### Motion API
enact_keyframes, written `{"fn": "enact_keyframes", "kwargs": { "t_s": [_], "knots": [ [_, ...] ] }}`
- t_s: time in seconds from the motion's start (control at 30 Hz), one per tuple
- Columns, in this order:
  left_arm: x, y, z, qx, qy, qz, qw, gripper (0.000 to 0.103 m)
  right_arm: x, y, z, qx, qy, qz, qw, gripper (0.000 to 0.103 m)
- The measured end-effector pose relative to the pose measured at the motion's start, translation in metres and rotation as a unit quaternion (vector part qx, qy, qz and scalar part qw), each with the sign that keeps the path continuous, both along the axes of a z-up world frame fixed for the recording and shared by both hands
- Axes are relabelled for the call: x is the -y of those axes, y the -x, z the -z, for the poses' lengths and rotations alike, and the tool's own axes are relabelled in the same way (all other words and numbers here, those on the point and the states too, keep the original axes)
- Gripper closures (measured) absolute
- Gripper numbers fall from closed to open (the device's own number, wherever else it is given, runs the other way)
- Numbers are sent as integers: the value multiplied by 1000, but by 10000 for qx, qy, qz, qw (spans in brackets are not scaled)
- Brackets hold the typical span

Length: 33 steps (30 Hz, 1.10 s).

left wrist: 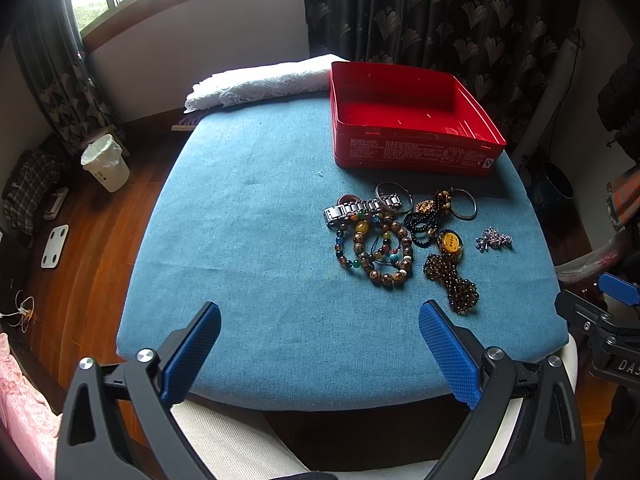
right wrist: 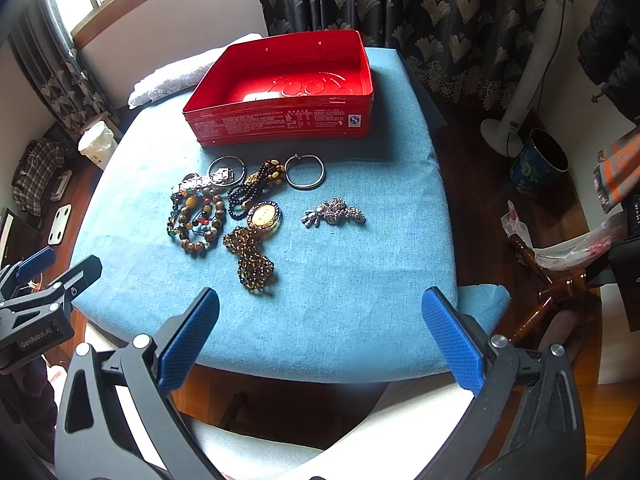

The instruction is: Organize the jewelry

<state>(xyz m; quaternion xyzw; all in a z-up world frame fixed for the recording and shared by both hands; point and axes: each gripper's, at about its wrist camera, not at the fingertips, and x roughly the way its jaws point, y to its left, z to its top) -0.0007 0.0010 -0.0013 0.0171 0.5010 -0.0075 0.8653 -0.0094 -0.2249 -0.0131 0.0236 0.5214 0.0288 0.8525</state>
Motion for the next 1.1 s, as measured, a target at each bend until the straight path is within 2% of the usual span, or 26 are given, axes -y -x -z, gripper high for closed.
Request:
{"fn": "enact_keyframes", "kwargs": {
  "t_s": [1.1],
  "knots": [
    [0, 0, 0, -2, -6, 6, 10000, 6, -1, 0, 0, -3, -10, 0, 10000, 5]
  ]
}}
